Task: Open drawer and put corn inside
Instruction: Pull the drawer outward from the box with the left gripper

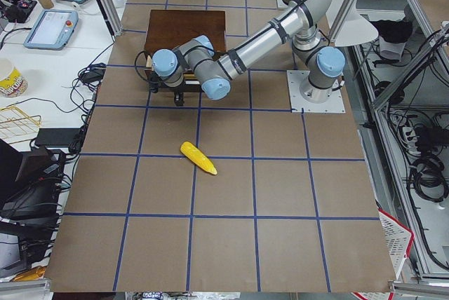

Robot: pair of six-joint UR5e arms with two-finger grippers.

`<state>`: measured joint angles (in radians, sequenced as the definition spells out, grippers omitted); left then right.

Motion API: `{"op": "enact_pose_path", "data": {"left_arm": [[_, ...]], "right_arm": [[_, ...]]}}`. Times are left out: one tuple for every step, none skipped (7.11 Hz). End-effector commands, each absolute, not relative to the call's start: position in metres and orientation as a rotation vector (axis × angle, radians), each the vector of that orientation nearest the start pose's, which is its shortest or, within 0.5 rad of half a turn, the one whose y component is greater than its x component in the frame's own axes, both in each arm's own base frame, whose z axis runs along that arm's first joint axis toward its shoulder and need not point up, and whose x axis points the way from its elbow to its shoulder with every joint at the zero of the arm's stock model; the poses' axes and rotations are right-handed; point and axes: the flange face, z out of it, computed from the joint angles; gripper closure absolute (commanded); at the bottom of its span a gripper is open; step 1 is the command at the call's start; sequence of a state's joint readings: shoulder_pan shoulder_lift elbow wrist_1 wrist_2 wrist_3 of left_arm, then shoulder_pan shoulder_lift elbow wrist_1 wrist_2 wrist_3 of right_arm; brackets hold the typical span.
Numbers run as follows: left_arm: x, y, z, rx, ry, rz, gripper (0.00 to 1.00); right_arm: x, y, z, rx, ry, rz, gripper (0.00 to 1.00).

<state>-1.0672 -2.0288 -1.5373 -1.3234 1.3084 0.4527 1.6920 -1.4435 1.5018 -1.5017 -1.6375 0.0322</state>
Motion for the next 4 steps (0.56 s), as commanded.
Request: {"op": "enact_pose_path", "data": {"left_arm": [[0.1767, -0.6231, 0.2708, -0.155, 3.432, 0.068, 0.00], [0.1767, -0.6230, 0.2722, -0.155, 3.432, 0.068, 0.00], [0.1779, -0.6228, 0.2723, -0.157, 3.430, 0.066, 0.00], [0.1806, -0.6217, 0.2720, -0.160, 3.420, 0.074, 0.00]], "right_arm": [[0.1901, -0.5126, 0.4500, -0.150, 3.208, 0.196, 0.00], [0.1899, -0.5126, 0.4500, -0.150, 3.209, 0.196, 0.00], [0.1899, -0.5126, 0.4500, -0.150, 3.209, 0.196, 0.00], [0.1901, -0.5126, 0.4500, -0.150, 3.208, 0.196, 0.00]]}}
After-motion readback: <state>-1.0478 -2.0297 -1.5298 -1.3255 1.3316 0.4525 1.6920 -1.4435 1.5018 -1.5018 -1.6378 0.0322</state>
